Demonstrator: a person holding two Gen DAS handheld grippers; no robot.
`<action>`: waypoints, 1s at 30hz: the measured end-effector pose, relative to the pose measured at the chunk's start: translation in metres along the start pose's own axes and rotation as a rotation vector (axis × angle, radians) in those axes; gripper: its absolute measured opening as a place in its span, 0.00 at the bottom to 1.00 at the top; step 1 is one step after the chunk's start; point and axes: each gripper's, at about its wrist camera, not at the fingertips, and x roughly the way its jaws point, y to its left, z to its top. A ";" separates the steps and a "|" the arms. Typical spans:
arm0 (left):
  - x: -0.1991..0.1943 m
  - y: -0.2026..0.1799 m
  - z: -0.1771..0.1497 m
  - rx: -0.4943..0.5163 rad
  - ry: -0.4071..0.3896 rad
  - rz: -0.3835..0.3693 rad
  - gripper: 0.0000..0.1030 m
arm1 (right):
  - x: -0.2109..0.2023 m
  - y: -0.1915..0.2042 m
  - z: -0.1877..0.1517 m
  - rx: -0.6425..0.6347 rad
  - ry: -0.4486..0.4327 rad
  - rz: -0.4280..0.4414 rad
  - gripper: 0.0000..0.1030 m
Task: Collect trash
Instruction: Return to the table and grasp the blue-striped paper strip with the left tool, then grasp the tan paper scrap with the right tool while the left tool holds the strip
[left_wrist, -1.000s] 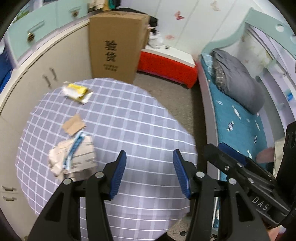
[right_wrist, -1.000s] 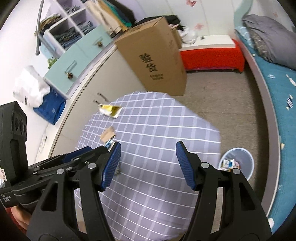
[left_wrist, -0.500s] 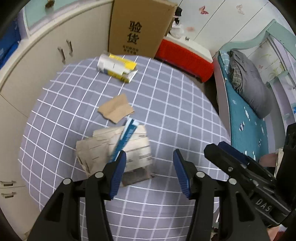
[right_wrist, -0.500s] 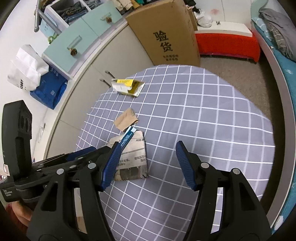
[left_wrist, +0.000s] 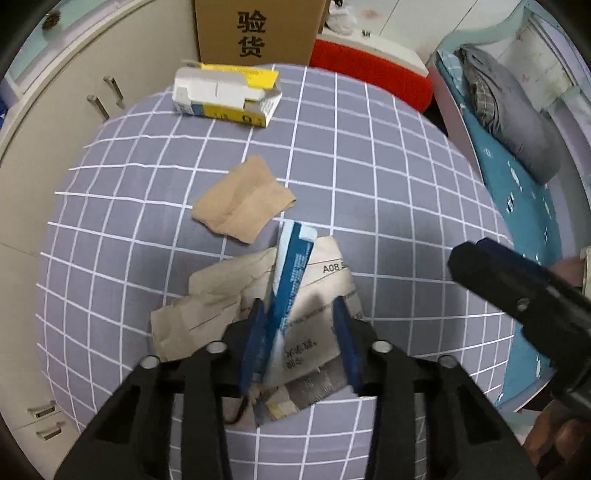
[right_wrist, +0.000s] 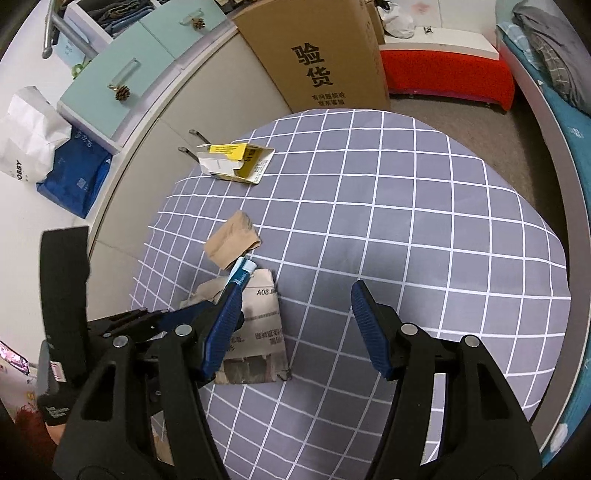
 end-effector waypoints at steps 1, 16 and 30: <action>0.004 0.002 0.001 0.003 0.013 0.006 0.15 | 0.002 0.000 0.002 0.000 0.001 -0.002 0.59; -0.050 0.080 0.017 -0.208 -0.170 -0.005 0.08 | 0.054 0.044 0.031 -0.112 0.057 0.028 0.59; -0.037 0.105 0.023 -0.221 -0.159 0.043 0.08 | 0.127 0.086 0.039 -0.315 0.107 0.003 0.30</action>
